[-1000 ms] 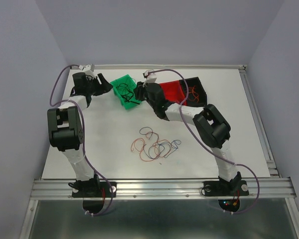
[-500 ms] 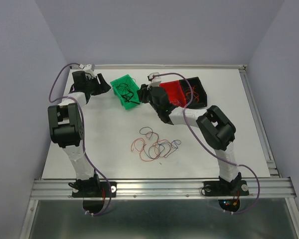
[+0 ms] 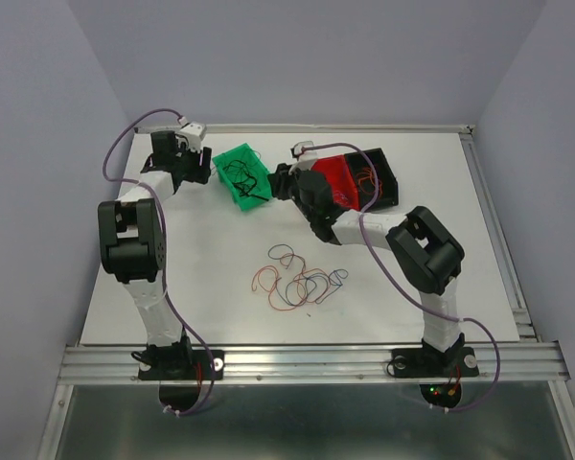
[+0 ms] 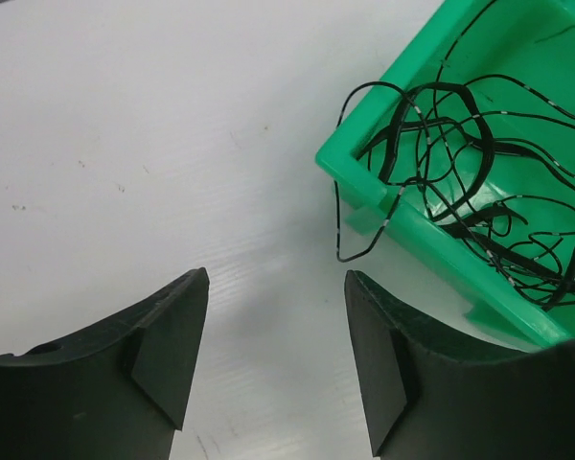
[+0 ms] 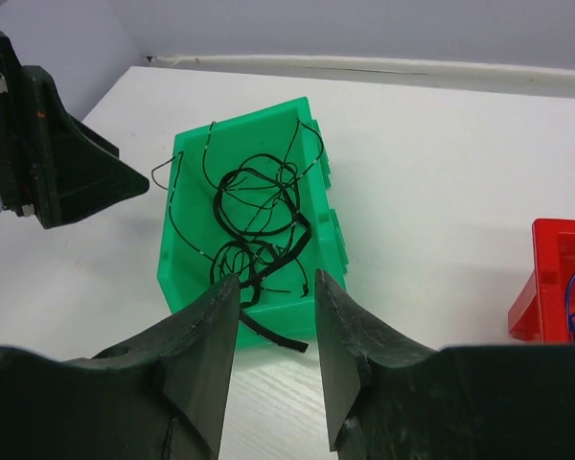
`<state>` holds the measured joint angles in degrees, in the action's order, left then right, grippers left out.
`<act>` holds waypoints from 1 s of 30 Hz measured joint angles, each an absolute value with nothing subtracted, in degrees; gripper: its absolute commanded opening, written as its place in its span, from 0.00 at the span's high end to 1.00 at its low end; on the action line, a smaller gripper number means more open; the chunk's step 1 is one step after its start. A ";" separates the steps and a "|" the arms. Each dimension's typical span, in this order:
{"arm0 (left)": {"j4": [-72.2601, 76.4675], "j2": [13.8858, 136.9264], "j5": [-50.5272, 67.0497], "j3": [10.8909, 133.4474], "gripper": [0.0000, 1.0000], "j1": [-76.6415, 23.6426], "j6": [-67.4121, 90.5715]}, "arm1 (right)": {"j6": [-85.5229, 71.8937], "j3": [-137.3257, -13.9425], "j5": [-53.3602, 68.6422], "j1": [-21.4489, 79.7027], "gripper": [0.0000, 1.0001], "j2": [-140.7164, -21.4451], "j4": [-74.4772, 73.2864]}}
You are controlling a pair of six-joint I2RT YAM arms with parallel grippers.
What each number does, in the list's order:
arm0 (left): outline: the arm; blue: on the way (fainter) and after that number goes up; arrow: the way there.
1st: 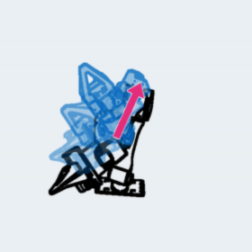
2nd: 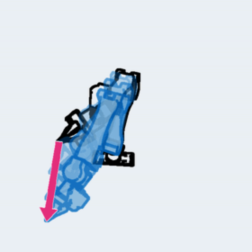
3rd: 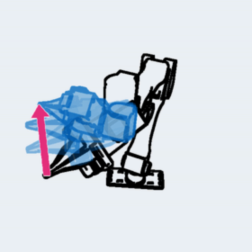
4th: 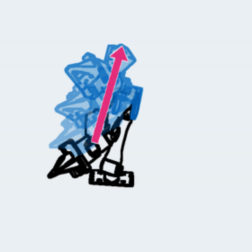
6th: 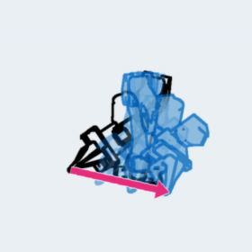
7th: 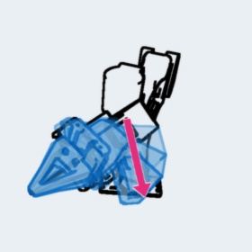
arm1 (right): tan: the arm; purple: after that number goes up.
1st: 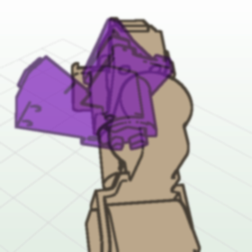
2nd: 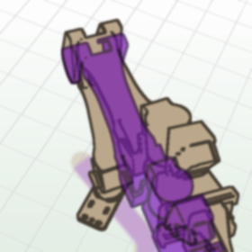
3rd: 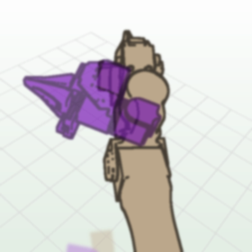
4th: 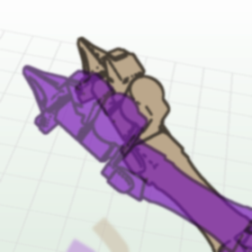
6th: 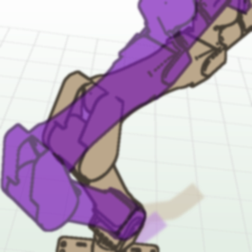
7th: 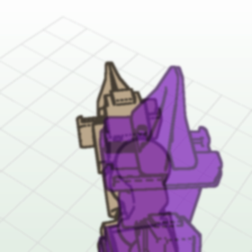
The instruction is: Untangle the cables
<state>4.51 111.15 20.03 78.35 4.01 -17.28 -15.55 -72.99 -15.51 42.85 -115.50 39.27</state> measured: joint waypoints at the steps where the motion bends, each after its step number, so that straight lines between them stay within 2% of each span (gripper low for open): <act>1: 4.56 111.15 20.01 78.17 0.27 3.55 -18.68 | -15.49 -72.97 -15.51 42.85 0.57 -115.50 39.40; 5: 4.49 111.09 20.25 76.75 0.27 2.72 -23.18 | -15.31 -72.25 -15.53 42.85 0.57 -115.44 39.94; 9: 4.14 111.13 19.55 76.44 0.36 2.72 -26.17 | -15.22 -72.20 -15.49 42.85 0.57 -115.44 40.32; 21: 5.34 111.48 21.30 76.64 0.45 1.80 -29.61 | -15.22 -72.16 -15.49 42.85 0.57 -115.42 40.77; 23: 5.19 111.85 21.74 76.64 0.48 1.10 -29.91 | -15.22 -72.16 -15.49 42.85 0.57 -115.42 40.77; 27: 4.05 113.51 21.80 78.59 0.65 0.36 -30.46 | -15.22 -72.16 -15.49 42.85 0.57 -115.42 40.77; 30: 3.55 115.42 21.21 80.90 0.67 -0.03 -30.65 | -15.22 -72.16 -15.49 42.85 0.57 -115.42 40.80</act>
<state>3.55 115.42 21.21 80.90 -0.03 -30.65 -15.22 -72.16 -15.49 42.85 -115.42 40.80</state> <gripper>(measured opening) 0.338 0.431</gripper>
